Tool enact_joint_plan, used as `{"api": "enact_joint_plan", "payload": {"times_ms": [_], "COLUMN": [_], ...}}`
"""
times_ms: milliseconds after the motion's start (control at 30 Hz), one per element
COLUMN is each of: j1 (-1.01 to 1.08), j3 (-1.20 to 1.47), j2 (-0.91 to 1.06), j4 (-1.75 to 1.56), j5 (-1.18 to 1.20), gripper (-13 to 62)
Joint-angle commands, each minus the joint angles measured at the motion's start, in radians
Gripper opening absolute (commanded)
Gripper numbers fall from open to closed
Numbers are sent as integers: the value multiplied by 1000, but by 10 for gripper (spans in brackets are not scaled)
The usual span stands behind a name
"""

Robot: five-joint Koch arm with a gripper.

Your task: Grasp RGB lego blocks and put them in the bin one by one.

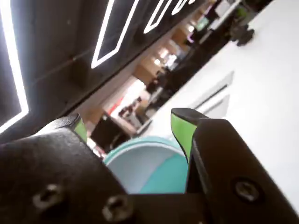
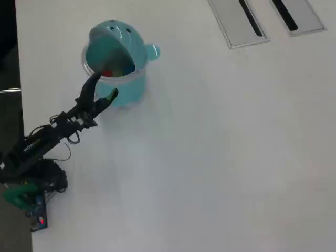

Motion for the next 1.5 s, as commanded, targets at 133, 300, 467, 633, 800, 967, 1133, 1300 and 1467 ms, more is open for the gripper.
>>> {"api": "enact_joint_plan", "payload": {"times_ms": [133,300,467,633,800,967,1133,1300,1467], "j1": [75,127,163,170,189,222,272,311,351], "j3": [92,198,337,480,561,658,747,850,917], "j2": [60,77,103,110,135,141,141,141,141], "j4": [-219,-296,-407,-545,-589,-667,-727,-801,-831], "j5": [181,288,334,334,359,359,359,359,385], "gripper": [329,329,329,329,329,329,329,329,330]}}
